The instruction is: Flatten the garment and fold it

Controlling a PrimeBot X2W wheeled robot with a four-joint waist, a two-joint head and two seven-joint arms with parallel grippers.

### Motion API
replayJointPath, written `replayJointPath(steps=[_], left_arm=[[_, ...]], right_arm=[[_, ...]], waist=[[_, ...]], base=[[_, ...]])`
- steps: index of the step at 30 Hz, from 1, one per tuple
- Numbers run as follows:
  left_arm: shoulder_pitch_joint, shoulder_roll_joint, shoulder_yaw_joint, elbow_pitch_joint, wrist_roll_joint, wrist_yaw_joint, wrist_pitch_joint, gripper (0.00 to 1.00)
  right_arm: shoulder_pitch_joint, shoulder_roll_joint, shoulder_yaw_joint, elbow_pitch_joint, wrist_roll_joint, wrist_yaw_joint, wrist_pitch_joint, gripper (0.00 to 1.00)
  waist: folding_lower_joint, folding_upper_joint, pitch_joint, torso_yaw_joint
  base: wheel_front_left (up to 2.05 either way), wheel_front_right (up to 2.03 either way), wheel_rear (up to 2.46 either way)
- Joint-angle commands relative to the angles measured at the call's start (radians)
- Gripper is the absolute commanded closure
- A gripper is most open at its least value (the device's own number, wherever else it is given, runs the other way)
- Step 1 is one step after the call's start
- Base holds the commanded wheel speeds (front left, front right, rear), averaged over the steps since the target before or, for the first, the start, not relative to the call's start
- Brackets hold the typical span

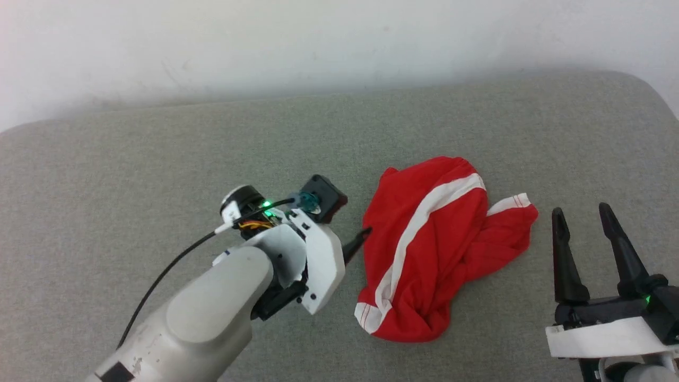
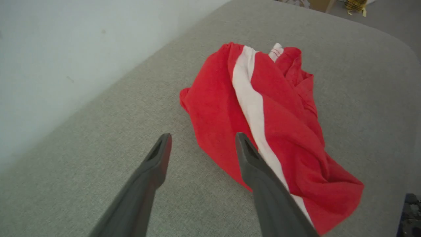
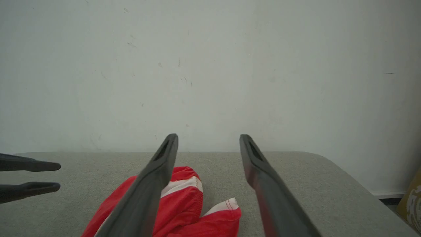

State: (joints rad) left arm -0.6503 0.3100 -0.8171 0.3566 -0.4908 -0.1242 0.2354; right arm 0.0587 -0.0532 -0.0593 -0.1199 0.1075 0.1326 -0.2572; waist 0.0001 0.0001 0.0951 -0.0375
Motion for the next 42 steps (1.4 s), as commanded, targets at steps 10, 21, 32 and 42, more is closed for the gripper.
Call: replayJointPath(steps=[10, 21, 32, 42], left_arm=[[-0.215, 0.142, -0.427, -0.093, -0.318, -0.006, 0.295, 0.0], [-0.145, 0.136, -0.463, -0.152, -0.251, -0.006, 0.489, 0.0], [-0.085, 0.112, -0.463, -0.042, -0.183, -0.006, 0.377, 1.0], [-0.117, 0.225, -0.359, 0.015, -0.268, 0.017, 0.043, 1.0]], right_arm=[[-0.041, 0.003, 0.007, 0.0, 0.019, -0.002, -0.005, 0.0], [-0.08, 0.003, 0.018, 0.004, 0.035, -0.002, -0.005, 0.0], [-0.076, 0.003, -0.012, 0.006, 0.035, -0.002, -0.005, 0.0], [-0.038, 0.003, -0.019, 0.0, 0.022, -0.002, -0.005, 0.0]], waist=[[-0.0001, -0.0001, 0.048, -0.047], [-0.0001, -0.0001, 0.095, -0.1], [-0.0001, -0.0001, 0.093, -0.085], [-0.0001, -0.0001, 0.031, -0.017]], base=[[0.0, 0.0, 0.0], [0.0, 0.0, 0.0], [0.0, 0.0, 0.0], [0.0, 0.0, 0.0]])
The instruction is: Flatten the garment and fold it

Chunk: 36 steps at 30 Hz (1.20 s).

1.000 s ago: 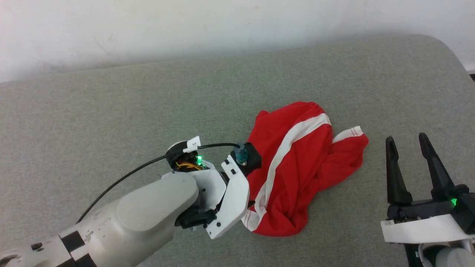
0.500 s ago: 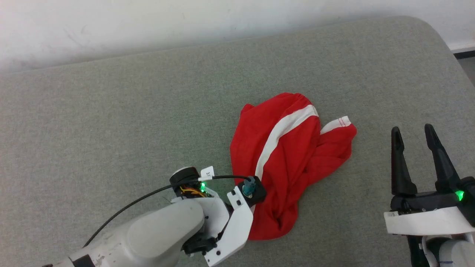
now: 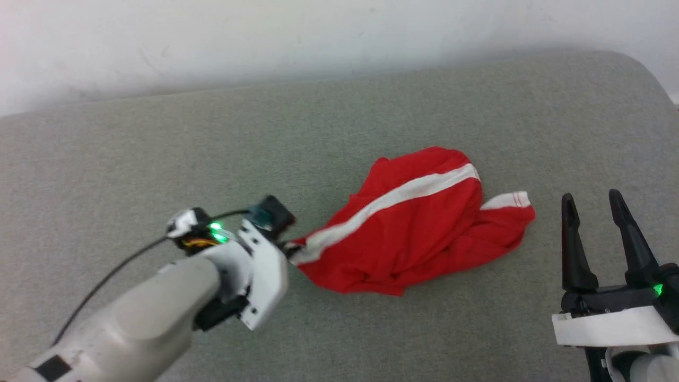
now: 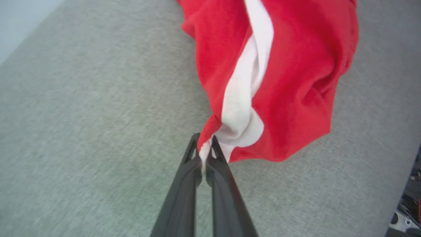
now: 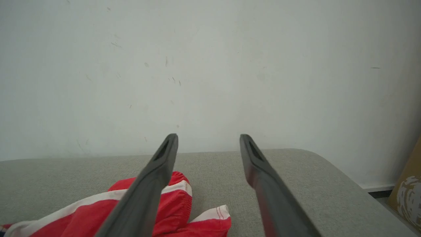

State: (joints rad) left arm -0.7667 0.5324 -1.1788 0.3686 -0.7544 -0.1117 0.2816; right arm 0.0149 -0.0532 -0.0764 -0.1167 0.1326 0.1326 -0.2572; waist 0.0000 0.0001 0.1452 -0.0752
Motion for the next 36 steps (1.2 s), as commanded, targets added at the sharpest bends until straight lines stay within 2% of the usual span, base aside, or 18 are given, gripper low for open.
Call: replayJointPath(steps=[1, 4, 8, 12, 16, 17, 18, 19, 22, 26, 28, 31, 36], left_arm=[[0.008, 0.019, 0.02, 0.011, -0.015, 0.016, -0.024, 1.0], [0.033, 0.071, 0.064, 0.039, -0.039, 0.053, -0.07, 1.0], [0.08, 0.109, 0.109, 0.101, -0.084, 0.094, -0.113, 1.0], [0.118, 0.117, 0.136, 0.191, -0.118, 0.122, -0.146, 1.0], [0.146, 0.089, 0.139, 0.267, -0.141, 0.124, -0.157, 1.0], [0.15, 0.078, 0.139, 0.282, -0.144, 0.125, -0.164, 0.78], [0.155, 0.067, 0.14, 0.295, -0.148, 0.123, -0.173, 0.31], [0.158, 0.056, 0.144, 0.305, -0.152, 0.122, -0.19, 0.0], [0.165, 0.032, 0.166, 0.325, -0.155, 0.132, -0.273, 0.0], [0.179, 0.018, 0.19, 0.303, -0.127, 0.178, -0.418, 0.0], [0.188, 0.018, 0.206, 0.274, -0.103, 0.225, -0.491, 0.0], [0.21, 0.02, 0.248, 0.203, -0.059, 0.307, -0.536, 0.0], [0.296, 0.026, 0.408, -0.009, 0.089, 0.455, -0.543, 0.0]], right_arm=[[0.011, 0.003, -0.003, -0.004, -0.005, -0.002, -0.005, 0.0], [0.019, 0.003, -0.002, -0.005, -0.01, -0.002, -0.005, 0.0], [0.016, 0.003, 0.006, -0.005, -0.015, -0.002, -0.005, 0.0], [0.011, 0.003, 0.013, -0.003, -0.017, -0.002, -0.005, 0.0], [0.016, 0.003, 0.016, 0.006, -0.02, -0.002, -0.005, 0.0], [0.018, 0.003, 0.015, 0.008, -0.02, -0.002, -0.005, 0.0], [0.02, 0.003, 0.014, 0.01, -0.021, -0.002, -0.005, 0.0], [0.021, 0.003, 0.013, 0.013, -0.022, -0.002, -0.005, 0.0], [0.022, 0.003, 0.015, 0.019, -0.033, -0.002, -0.005, 0.0], [0.013, 0.003, 0.008, 0.013, -0.063, -0.002, -0.005, 0.0], [0.0, 0.003, -0.001, 0.003, -0.088, -0.002, -0.005, 0.0], [-0.032, 0.001, -0.015, -0.014, -0.124, -0.002, -0.005, 0.0], [-0.119, -0.086, 0.024, -0.008, -0.128, -0.002, -0.005, 0.0]], waist=[[0.0, -0.0001, -0.023, 0.028], [0.0, -0.0001, -0.027, 0.044], [0.0, -0.0001, -0.023, 0.054], [0.0, -0.0001, -0.013, 0.053], [0.0, -0.0001, -0.013, 0.056], [0.0, -0.0001, -0.015, 0.058], [0.0, -0.0001, -0.018, 0.061], [0.0, -0.0001, -0.023, 0.065], [0.0, -0.0001, -0.041, 0.073], [0.0, -0.0001, -0.066, 0.086], [0.0, -0.0001, -0.076, 0.096], [0.0, -0.0001, -0.085, 0.113], [0.0, -0.0001, -0.084, 0.14]], base=[[0.0, 0.0, 0.0], [0.0, 0.0, 0.0], [0.0, 0.0, 0.0], [0.0, 0.0, 0.0], [0.0, 0.0, 0.0], [0.0, 0.0, 0.0], [0.0, 0.0, 0.0], [0.0, 0.0, 0.0], [0.0, 0.0, 0.0], [0.0, 0.0, 0.0], [0.0, 0.0, 0.0], [0.0, 0.0, 0.0], [0.0, 0.0, 0.0]])
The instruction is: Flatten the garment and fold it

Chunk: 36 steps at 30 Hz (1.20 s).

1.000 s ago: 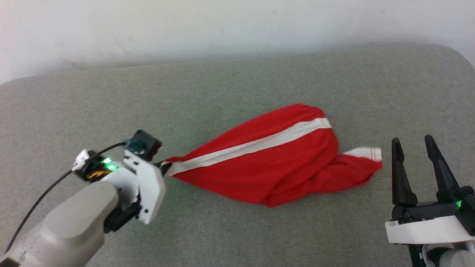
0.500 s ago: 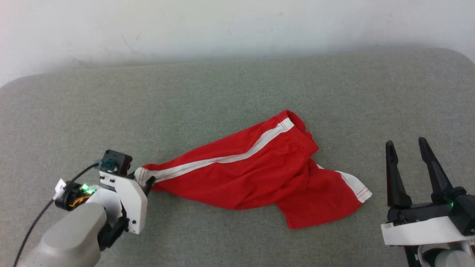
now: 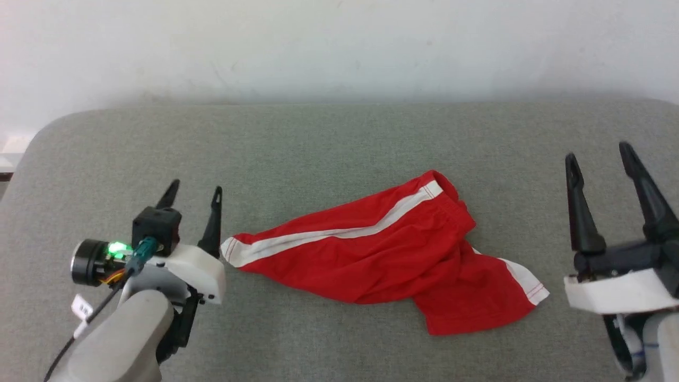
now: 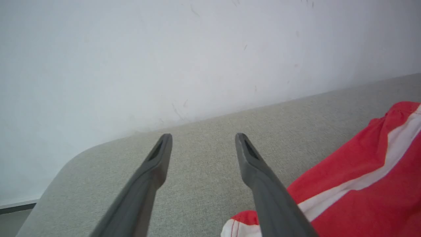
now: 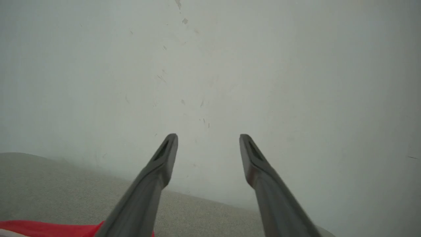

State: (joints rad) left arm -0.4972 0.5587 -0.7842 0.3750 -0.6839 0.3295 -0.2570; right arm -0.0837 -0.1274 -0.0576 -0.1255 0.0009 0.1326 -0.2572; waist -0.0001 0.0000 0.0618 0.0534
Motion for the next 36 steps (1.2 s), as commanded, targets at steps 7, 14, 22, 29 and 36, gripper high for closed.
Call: replayJointPath(steps=[7, 14, 22, 29, 36], left_arm=[[0.223, -0.057, 0.264, -0.244, 0.255, 0.14, -0.005, 0.0], [0.358, -0.163, 0.429, -0.323, 0.396, 0.15, -0.005, 0.0], [0.357, -0.27, 0.497, -0.315, 0.498, 0.078, -0.005, 0.0], [0.336, -0.353, 0.528, -0.31, 0.554, 0.019, -0.005, 0.0], [0.305, -0.41, 0.561, -0.285, 0.583, -0.039, -0.005, 0.0]], right_arm=[[-0.205, -0.22, 0.202, 0.119, 0.092, -0.002, -0.005, 0.0], [-0.455, -0.452, 0.57, 0.294, 0.391, -0.002, 0.212, 0.0], [-0.705, -0.615, 0.878, 0.334, 0.818, -0.002, 0.747, 0.0], [-0.81, -0.621, 0.985, 0.396, 0.982, -0.002, 0.91, 0.0], [-0.826, -0.579, 1.066, 0.48, 1.043, -0.002, 0.899, 0.0]], waist=[[0.0001, 0.0, 0.019, 0.039], [0.0001, 0.0, 0.056, 0.081], [0.0001, 0.0, 0.128, 0.16], [0.0001, 0.0, 0.189, 0.23], [0.0001, 0.0, 0.236, 0.273]], base=[[0.0, 0.0, 0.0], [0.0, 0.0, 0.0], [0.0, 0.0, 0.0], [0.0, 0.0, 0.0], [0.0, 0.0, 0.0]])
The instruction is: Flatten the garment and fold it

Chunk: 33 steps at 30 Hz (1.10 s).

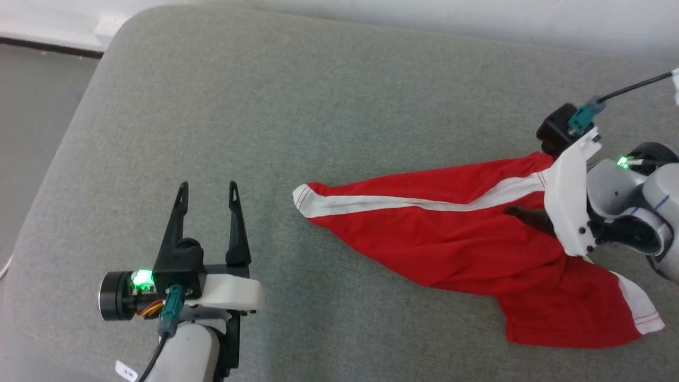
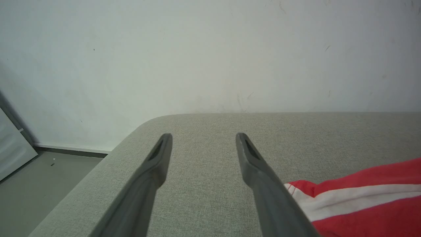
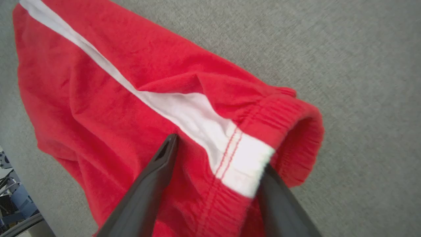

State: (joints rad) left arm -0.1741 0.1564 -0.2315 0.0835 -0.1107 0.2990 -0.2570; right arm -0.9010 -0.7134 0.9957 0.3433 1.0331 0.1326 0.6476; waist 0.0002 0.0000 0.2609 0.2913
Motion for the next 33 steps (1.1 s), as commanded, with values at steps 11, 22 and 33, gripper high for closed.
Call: replayJointPath(steps=[11, 22, 33], left_arm=[[-0.035, -0.031, 0.075, 0.036, 0.038, -0.057, -0.005, 0.0], [-0.126, 0.049, 0.132, 0.132, 0.025, -0.186, -0.005, 0.0], [-0.462, 0.173, -0.026, 0.39, -0.136, -0.428, 0.362, 0.0]], right_arm=[[-0.042, 0.009, 0.093, 0.031, 0.017, -0.002, -0.224, 1.0], [-0.06, -0.058, 0.159, -0.107, 0.068, -0.002, -0.439, 1.0], [-0.088, -0.063, 0.23, -0.154, 0.042, -0.002, -0.546, 1.0]], waist=[[-0.0002, 0.0, 0.022, 0.0], [-0.0002, 0.0, -0.057, -0.089], [-0.0002, 0.0, -0.047, -0.138]], base=[[0.0, 0.0, 0.0], [0.0, 0.0, 0.0], [0.0, 0.0, 0.0]])
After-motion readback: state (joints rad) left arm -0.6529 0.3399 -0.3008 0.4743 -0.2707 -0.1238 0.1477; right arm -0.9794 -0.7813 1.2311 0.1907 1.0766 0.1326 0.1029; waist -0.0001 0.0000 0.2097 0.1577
